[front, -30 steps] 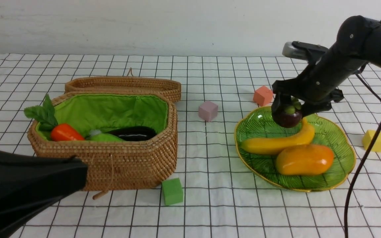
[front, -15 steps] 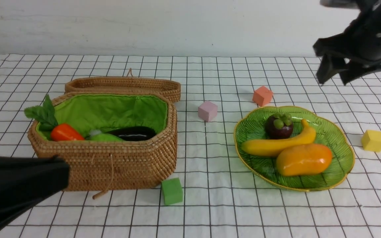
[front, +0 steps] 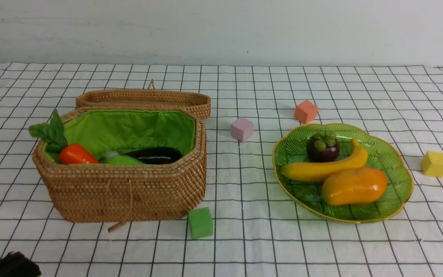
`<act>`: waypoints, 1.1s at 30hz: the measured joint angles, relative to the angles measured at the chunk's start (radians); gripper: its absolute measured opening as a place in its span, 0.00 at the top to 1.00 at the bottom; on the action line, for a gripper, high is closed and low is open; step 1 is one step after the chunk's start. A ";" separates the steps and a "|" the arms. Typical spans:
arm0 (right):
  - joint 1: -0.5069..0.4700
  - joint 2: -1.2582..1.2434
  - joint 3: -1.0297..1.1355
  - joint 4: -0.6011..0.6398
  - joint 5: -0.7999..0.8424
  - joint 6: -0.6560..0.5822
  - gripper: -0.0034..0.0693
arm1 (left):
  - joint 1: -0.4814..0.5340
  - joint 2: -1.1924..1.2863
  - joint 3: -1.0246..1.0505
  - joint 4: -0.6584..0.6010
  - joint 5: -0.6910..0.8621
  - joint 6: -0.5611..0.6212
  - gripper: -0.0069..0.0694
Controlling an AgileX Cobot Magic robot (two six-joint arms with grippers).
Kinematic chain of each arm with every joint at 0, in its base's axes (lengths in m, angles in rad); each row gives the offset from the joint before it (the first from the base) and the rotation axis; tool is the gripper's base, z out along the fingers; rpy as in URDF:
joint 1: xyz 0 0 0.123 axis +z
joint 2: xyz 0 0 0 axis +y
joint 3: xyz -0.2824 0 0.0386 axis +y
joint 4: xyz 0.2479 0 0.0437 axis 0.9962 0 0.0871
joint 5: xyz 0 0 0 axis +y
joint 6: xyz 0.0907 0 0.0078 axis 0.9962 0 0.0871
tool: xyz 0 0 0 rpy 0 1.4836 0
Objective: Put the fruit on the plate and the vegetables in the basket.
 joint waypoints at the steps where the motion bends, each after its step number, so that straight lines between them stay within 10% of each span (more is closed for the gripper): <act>1: 0.000 -0.021 0.009 0.000 -0.002 0.001 0.94 | 0.000 0.000 0.003 0.000 -0.003 0.000 0.92; 18: 0.000 -0.727 0.316 -0.004 -0.311 0.014 0.91 | 0.000 -0.001 0.097 -0.001 0.074 -0.003 0.91; 33: -0.068 -0.748 0.688 -0.063 -0.690 0.014 0.96 | 0.000 -0.001 0.097 -0.001 0.096 -0.003 0.89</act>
